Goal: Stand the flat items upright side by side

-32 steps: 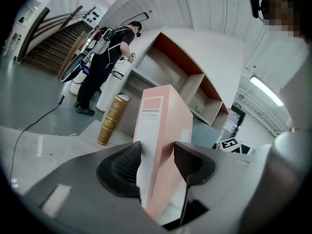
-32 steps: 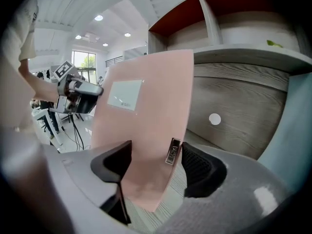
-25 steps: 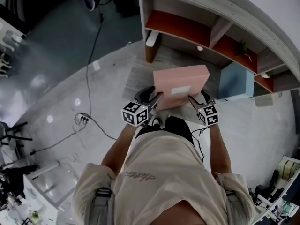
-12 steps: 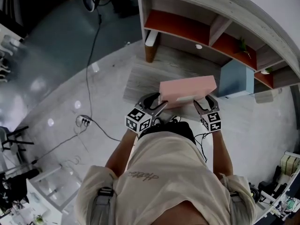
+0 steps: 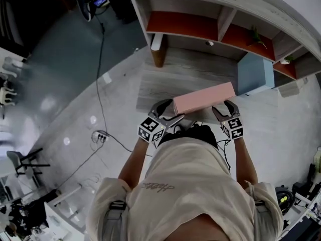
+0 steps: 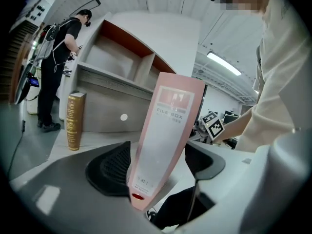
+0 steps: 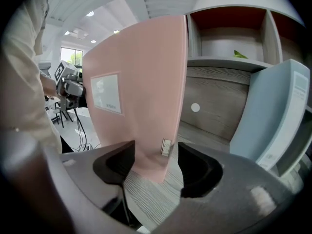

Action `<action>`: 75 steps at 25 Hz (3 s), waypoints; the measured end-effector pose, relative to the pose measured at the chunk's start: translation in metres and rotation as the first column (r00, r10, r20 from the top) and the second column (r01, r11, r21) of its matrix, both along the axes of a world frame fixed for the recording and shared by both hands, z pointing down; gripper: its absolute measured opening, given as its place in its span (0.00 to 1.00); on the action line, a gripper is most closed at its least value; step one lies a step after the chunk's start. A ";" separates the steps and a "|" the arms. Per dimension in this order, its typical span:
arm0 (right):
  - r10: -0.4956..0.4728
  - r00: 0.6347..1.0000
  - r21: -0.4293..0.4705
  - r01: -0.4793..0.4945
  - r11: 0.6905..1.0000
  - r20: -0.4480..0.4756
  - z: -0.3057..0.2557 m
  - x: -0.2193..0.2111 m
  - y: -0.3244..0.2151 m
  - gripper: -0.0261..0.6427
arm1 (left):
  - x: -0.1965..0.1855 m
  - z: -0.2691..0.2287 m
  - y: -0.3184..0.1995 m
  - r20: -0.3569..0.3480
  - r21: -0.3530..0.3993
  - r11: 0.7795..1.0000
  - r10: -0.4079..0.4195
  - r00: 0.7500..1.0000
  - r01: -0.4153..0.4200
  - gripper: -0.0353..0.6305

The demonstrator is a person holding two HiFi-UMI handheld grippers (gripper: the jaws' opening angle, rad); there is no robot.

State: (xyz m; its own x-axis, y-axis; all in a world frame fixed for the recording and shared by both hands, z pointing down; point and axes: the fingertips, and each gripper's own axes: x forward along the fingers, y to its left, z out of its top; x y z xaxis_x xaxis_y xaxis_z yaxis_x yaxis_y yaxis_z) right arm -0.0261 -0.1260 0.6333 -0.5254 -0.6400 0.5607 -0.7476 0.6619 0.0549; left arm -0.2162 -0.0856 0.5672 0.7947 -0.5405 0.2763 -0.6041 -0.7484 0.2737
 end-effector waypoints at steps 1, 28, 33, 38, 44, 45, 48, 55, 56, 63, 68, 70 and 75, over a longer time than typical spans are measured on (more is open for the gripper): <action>0.008 1.000 -0.005 -0.008 1.000 0.002 0.001 0.002 0.002 0.45 | 0.002 0.001 0.000 -0.008 -0.001 1.000 0.021 1.000 -0.021 0.61; 0.245 0.969 -0.127 -0.243 0.962 0.000 0.035 0.083 0.071 0.45 | 0.052 0.017 -0.034 0.073 0.026 0.999 -0.032 0.997 0.030 0.56; 0.302 0.952 -0.141 -0.292 0.946 0.055 0.037 0.104 0.070 0.45 | 0.082 0.018 -0.043 0.124 -0.012 0.997 -0.078 0.989 0.080 0.56; 0.331 0.939 -0.117 -0.320 0.940 0.089 0.030 0.137 0.065 0.45 | 0.116 0.017 -0.060 0.134 -0.056 0.986 -0.148 0.980 0.157 0.56; 0.377 0.917 -0.089 -0.367 0.926 0.132 0.025 0.172 0.058 0.42 | 0.151 0.014 -0.082 0.204 -0.046 0.979 -0.188 0.961 0.201 0.56; 0.376 0.916 -0.087 -0.367 0.926 0.138 0.025 0.179 0.057 0.42 | 0.158 0.013 -0.085 0.216 -0.042 0.977 -0.195 0.957 0.209 0.55; 0.377 0.913 -0.077 -0.369 0.926 0.158 0.022 0.198 0.052 0.42 | 0.179 0.006 -0.092 0.234 -0.032 0.971 -0.225 0.946 0.239 0.55; 0.405 0.884 -0.042 -0.406 0.913 0.233 0.013 0.232 0.030 0.42 | 0.204 0.004 -0.097 0.270 -0.054 0.950 -0.284 0.920 0.308 0.56; 0.400 0.885 -0.038 -0.403 0.914 0.237 0.014 0.236 0.027 0.42 | 0.207 0.005 -0.098 0.271 -0.056 0.946 -0.293 0.917 0.319 0.56; 0.397 0.883 -0.047 -0.398 0.916 0.251 0.028 0.267 0.014 0.42 | 0.235 0.012 -0.105 0.278 -0.052 0.931 -0.333 0.901 0.360 0.55; 0.378 0.895 -0.050 -0.377 0.925 0.236 0.030 0.295 0.014 0.42 | 0.256 0.014 -0.112 0.301 -0.029 0.925 -0.353 0.886 0.379 0.54; 0.383 0.893 -0.060 -0.380 0.923 0.237 0.034 0.306 0.014 0.42 | 0.264 0.014 -0.115 0.299 -0.037 0.923 -0.355 0.886 0.383 0.54; 0.371 0.895 -0.084 -0.362 0.929 0.247 0.043 0.312 0.013 0.42 | 0.287 0.012 -0.123 0.298 -0.064 0.943 -0.294 0.908 0.326 0.55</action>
